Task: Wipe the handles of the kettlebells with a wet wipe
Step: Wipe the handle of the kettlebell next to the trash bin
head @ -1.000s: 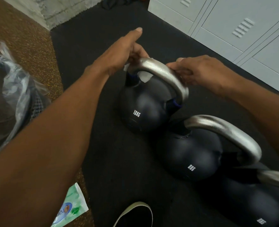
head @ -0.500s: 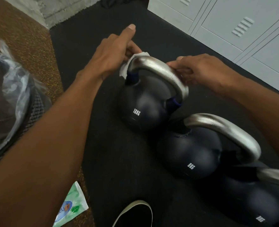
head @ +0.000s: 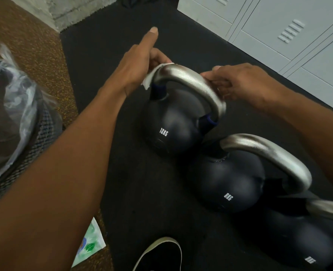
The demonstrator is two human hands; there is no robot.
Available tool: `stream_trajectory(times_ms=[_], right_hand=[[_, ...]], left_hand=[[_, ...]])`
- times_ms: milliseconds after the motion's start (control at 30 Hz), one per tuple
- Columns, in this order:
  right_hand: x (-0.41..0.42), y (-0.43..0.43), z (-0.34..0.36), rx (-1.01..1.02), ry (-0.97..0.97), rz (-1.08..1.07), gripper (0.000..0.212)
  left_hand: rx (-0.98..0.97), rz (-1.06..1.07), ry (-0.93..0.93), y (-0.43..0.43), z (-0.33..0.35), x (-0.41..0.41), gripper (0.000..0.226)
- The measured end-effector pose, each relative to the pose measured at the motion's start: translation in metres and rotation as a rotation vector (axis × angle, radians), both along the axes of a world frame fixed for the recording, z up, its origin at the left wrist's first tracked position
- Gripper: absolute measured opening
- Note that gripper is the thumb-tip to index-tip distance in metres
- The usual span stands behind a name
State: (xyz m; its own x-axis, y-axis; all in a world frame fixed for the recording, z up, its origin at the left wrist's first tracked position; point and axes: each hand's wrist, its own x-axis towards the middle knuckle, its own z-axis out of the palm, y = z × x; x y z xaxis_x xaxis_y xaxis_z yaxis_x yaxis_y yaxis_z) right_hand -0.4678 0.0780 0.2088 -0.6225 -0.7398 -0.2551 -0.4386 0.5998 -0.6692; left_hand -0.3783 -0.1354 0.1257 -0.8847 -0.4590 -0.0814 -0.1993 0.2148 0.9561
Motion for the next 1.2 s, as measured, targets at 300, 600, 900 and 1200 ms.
stream_trajectory(times_ms=[300, 600, 900, 1200], right_hand=[[-0.004, 0.0, 0.0, -0.016, -0.115, -0.046, 0.026], [-0.006, 0.003, -0.004, 0.083, 0.104, 0.113, 0.031], [-0.005, 0.005, -0.006, 0.011, 0.05, 0.06, 0.033], [-0.003, 0.006, -0.003, 0.014, 0.0, 0.004, 0.03]], left_hand=[[-0.007, -0.287, -0.104, 0.005, 0.01, -0.02, 0.087], [0.029, 0.202, 0.0, 0.027, 0.016, 0.013, 0.067], [0.962, 0.659, 0.415, 0.128, 0.023, 0.021, 0.054], [1.617, 0.651, 0.524, 0.12, 0.043, 0.03, 0.076]])
